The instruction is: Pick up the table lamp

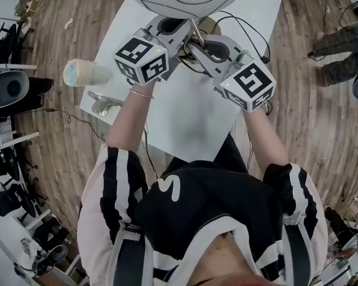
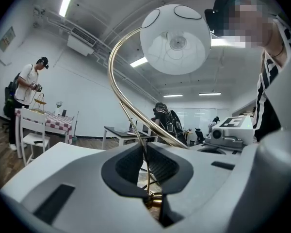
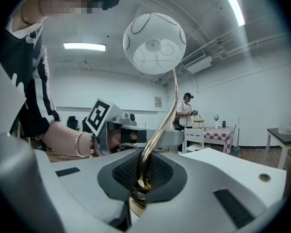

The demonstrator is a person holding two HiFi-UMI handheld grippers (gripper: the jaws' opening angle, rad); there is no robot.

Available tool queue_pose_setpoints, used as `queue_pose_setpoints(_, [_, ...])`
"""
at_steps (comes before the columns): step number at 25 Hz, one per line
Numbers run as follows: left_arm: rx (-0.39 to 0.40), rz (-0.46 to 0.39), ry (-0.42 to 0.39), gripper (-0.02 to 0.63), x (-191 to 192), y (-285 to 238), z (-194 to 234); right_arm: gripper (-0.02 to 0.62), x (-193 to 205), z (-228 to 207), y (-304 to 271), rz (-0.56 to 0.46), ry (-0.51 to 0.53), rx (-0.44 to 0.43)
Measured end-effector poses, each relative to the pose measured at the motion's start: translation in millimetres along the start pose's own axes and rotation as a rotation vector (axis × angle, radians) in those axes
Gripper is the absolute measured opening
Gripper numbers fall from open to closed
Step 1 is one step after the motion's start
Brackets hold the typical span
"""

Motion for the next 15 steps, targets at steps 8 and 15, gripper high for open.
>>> queue_pose_setpoints(8, [-0.019, 0.010, -0.020, 0.023, -14, 56, -11, 0.021, -18, 53, -14, -0.024, -0.009, -0.007])
queue_pose_setpoints(15, [-0.030, 0.006, -0.020, 0.023, -24, 103, -21, 0.021, -32, 97, -25, -0.037, -0.011, -0.012])
Point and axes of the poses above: the fingertips, and each gripper's own axes: y backward along the fingers, z to its left, x out of its underside, the point moved 6 cm from there along y, backward along the fingers, and after that the axes turned 11 degrees about -x, right-handed, at the moved point
